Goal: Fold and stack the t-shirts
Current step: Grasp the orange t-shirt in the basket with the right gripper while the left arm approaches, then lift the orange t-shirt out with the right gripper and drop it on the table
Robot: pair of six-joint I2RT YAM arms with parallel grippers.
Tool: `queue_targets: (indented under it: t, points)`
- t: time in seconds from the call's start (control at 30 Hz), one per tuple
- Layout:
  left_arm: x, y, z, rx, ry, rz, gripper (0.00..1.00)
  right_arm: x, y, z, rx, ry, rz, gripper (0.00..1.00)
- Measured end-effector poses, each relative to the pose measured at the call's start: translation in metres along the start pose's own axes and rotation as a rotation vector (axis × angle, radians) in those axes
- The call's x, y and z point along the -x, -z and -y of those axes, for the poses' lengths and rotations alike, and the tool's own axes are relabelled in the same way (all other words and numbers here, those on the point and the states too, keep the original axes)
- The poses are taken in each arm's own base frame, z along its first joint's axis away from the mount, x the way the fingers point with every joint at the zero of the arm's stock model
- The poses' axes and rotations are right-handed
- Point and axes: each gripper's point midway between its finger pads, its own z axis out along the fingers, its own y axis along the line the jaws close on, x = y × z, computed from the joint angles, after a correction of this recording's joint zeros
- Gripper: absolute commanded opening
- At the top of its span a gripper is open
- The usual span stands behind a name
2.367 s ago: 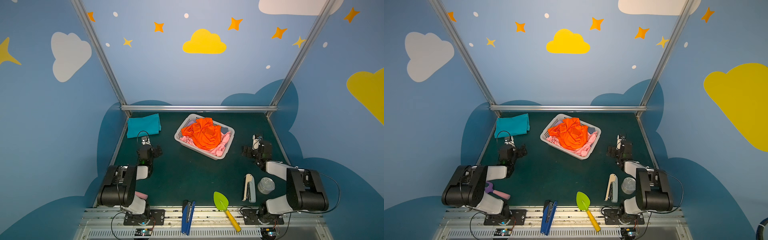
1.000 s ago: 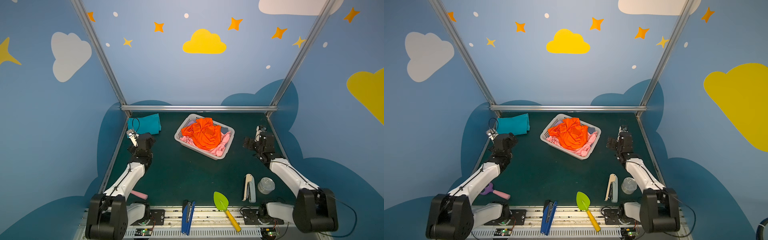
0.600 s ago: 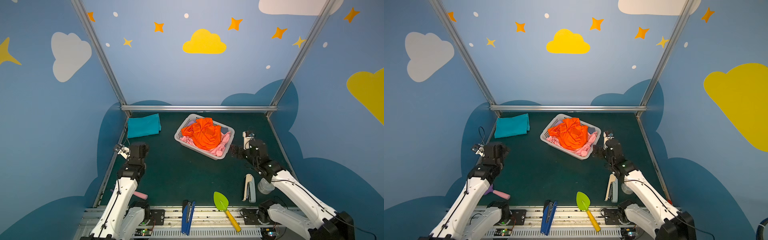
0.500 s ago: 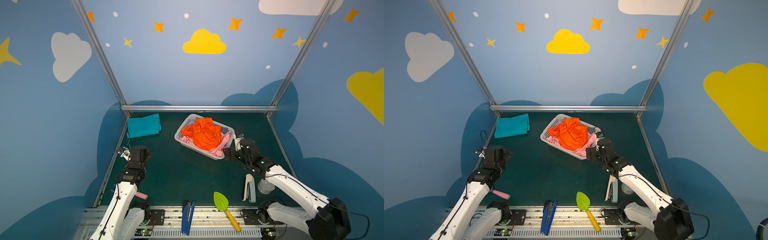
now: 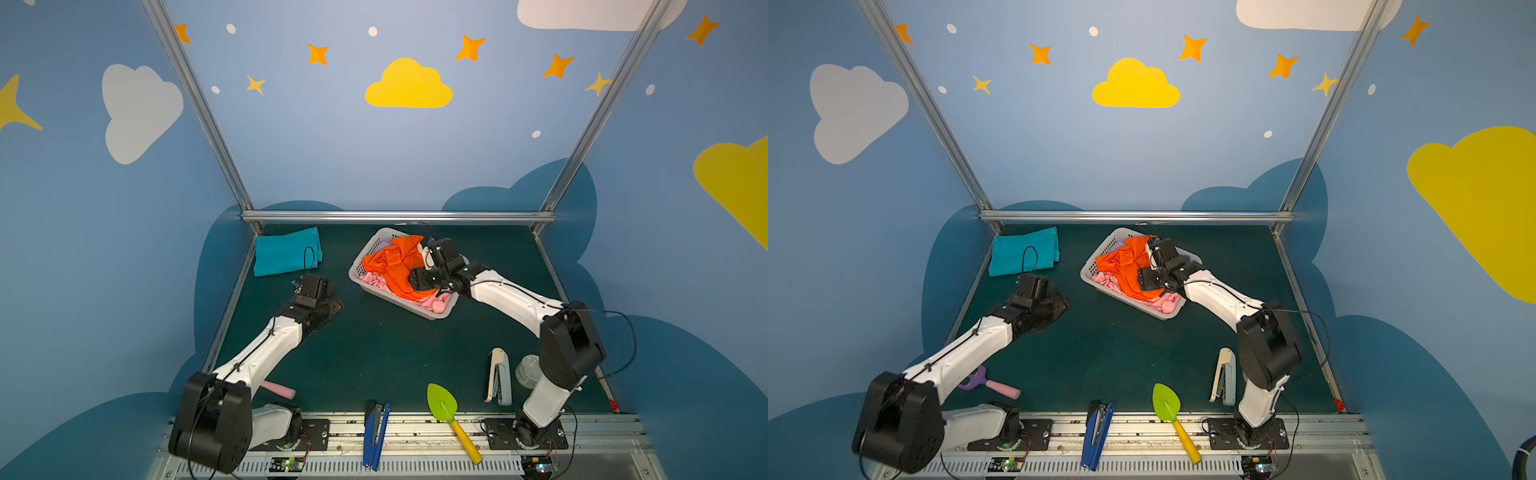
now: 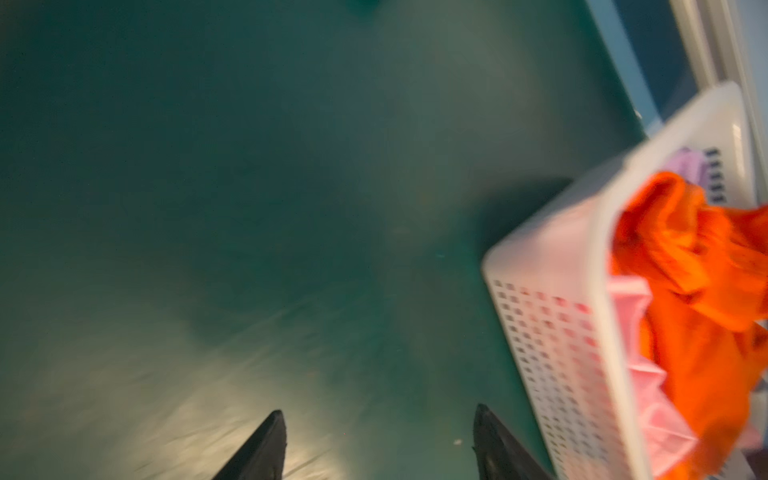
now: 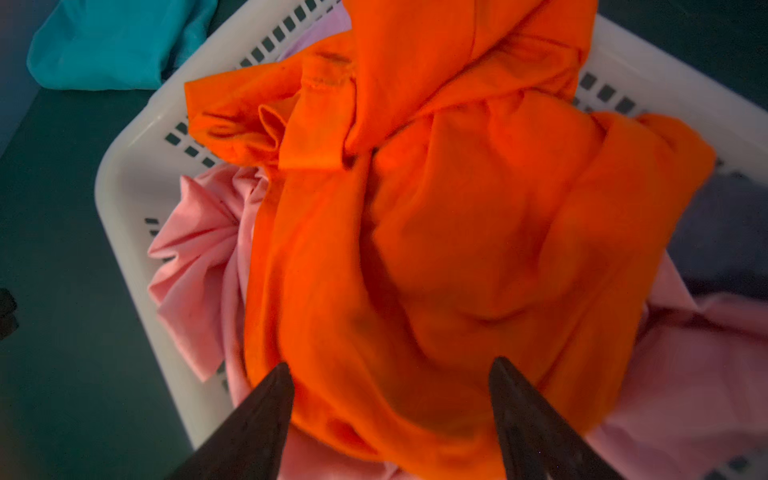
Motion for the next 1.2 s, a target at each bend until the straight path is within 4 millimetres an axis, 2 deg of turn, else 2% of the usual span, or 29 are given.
queue_targets:
  t: [0.07,0.13,0.17,0.27,0.4,0.47,0.57,0.63,0.67,0.7,0.77,0.8,0.87,0.93,1.03,1.13,1.2]
  points:
    - [0.001,-0.013,0.02,-0.022,-0.024,-0.022,0.7,0.003,-0.013,-0.002,0.006,-0.001,-0.027,0.24]
    - [0.0,-0.025,0.037,-0.037,-0.042,-0.043,0.7,0.0,-0.024,-0.002,0.008,-0.01,-0.055,0.05]
    - [-0.002,-0.033,0.046,-0.044,-0.053,-0.056,0.7,-0.003,-0.028,-0.001,0.005,-0.012,-0.071,0.0]
    - [-0.01,-0.049,0.061,-0.049,-0.077,-0.092,0.68,-0.004,-0.026,0.003,-0.007,-0.021,-0.088,0.0]
    - [-0.03,-0.074,0.084,-0.049,-0.122,-0.154,0.64,0.017,-0.005,0.012,-0.041,-0.028,-0.04,0.0]
    - [-0.046,-0.09,0.1,-0.059,-0.151,-0.192,0.64,0.033,0.018,0.018,-0.066,-0.032,0.012,0.0]
    - [-0.064,-0.109,0.131,-0.094,-0.188,-0.238,0.63,0.07,0.08,0.021,-0.087,-0.018,0.172,0.0]
    - [-0.077,-0.12,0.158,-0.135,-0.213,-0.266,0.63,0.096,0.138,0.018,-0.081,0.014,0.35,0.0]
    - [-0.081,-0.124,0.17,-0.156,-0.222,-0.277,0.63,0.104,0.161,0.016,-0.075,0.022,0.417,0.0]
    - [-0.087,-0.129,0.183,-0.177,-0.232,-0.293,0.63,0.115,0.199,0.01,-0.062,0.035,0.515,0.0]
    - [-0.1,-0.136,0.207,-0.214,-0.253,-0.324,0.64,0.133,0.256,-0.001,-0.034,0.048,0.664,0.0]
    - [-0.106,-0.138,0.218,-0.231,-0.263,-0.339,0.63,0.142,0.281,-0.006,-0.019,0.054,0.725,0.0]
    - [-0.117,-0.139,0.239,-0.271,-0.28,-0.371,0.6,0.155,0.315,-0.017,0.021,0.064,0.817,0.0]
    - [-0.124,-0.135,0.261,-0.321,-0.301,-0.394,0.6,0.163,0.335,-0.03,0.076,0.077,0.871,0.0]
    - [-0.126,-0.119,0.272,-0.364,-0.323,-0.404,0.62,0.168,0.337,-0.055,0.175,0.102,0.87,0.0]
    - [-0.106,-0.092,0.259,-0.362,-0.324,-0.375,0.65,0.17,0.323,-0.089,0.288,0.138,0.824,0.0]
    - [-0.078,-0.067,0.243,-0.353,-0.305,-0.323,0.67,0.173,0.313,-0.116,0.366,0.168,0.788,0.0]
